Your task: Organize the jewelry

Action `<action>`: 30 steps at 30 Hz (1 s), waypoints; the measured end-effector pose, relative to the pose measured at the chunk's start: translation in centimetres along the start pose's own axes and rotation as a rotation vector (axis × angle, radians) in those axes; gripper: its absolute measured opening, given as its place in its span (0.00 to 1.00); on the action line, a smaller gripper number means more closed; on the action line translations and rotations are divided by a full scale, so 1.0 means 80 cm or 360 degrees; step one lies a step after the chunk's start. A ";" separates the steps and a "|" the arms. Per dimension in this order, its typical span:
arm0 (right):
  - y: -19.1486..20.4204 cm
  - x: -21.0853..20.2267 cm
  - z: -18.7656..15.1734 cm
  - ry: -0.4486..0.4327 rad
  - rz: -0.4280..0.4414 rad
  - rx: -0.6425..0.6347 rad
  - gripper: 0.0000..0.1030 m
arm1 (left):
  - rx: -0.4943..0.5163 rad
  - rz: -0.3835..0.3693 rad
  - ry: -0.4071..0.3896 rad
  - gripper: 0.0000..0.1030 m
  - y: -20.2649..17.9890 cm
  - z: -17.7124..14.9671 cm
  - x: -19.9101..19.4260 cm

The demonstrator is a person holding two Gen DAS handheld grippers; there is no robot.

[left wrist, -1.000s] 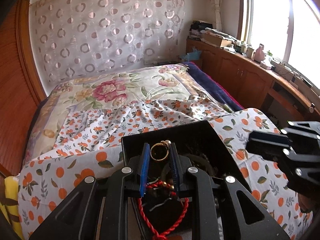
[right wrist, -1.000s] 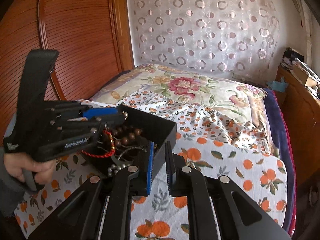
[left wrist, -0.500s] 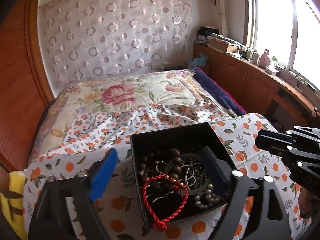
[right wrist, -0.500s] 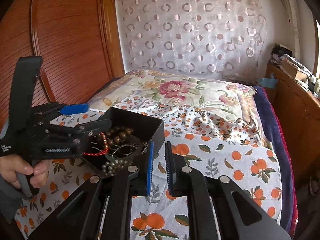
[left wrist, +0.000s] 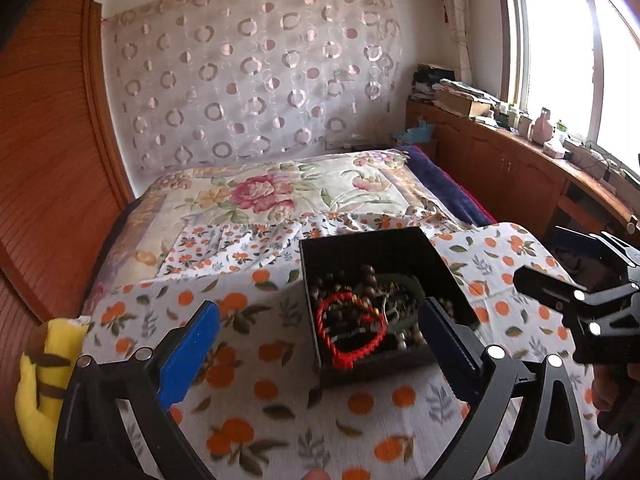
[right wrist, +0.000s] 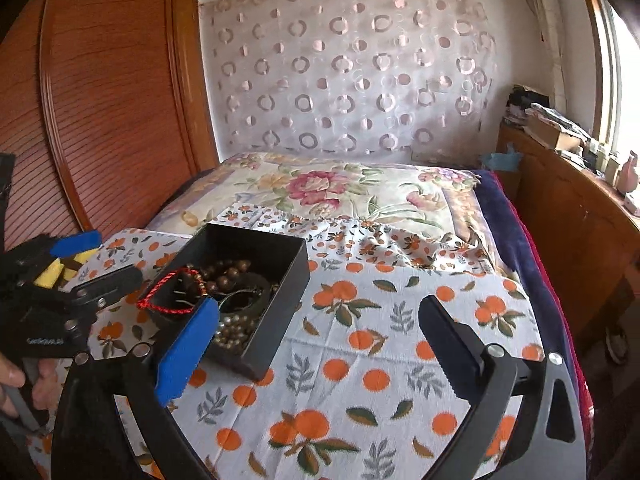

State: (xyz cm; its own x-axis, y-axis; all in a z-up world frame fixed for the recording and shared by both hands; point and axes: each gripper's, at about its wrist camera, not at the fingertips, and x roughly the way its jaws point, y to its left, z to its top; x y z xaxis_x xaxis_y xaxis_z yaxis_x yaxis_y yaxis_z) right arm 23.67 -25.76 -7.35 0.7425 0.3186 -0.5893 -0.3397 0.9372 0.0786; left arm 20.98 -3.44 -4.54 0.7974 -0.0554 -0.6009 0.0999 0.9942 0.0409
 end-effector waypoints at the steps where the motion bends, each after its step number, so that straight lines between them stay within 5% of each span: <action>1: 0.001 -0.011 -0.002 -0.0017 -0.0003 0.0019 0.98 | -0.0001 0.0008 -0.0004 0.93 0.000 -0.003 -0.008; 15: 0.031 -0.144 -0.037 -0.0215 -0.0026 0.0056 0.98 | -0.0072 0.0030 -0.0112 0.93 0.000 -0.048 -0.143; 30: 0.037 -0.190 -0.054 -0.0283 -0.0046 0.0055 0.98 | -0.0075 0.0059 -0.0181 0.93 -0.005 -0.067 -0.192</action>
State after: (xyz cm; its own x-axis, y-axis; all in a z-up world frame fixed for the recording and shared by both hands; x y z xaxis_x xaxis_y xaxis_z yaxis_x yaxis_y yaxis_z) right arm 8.88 -28.42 -1.64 0.8431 0.3083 -0.4406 -0.2988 0.9498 0.0930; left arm 5.50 -2.45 0.40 0.8626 -0.0259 -0.5052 0.0430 0.9988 0.0221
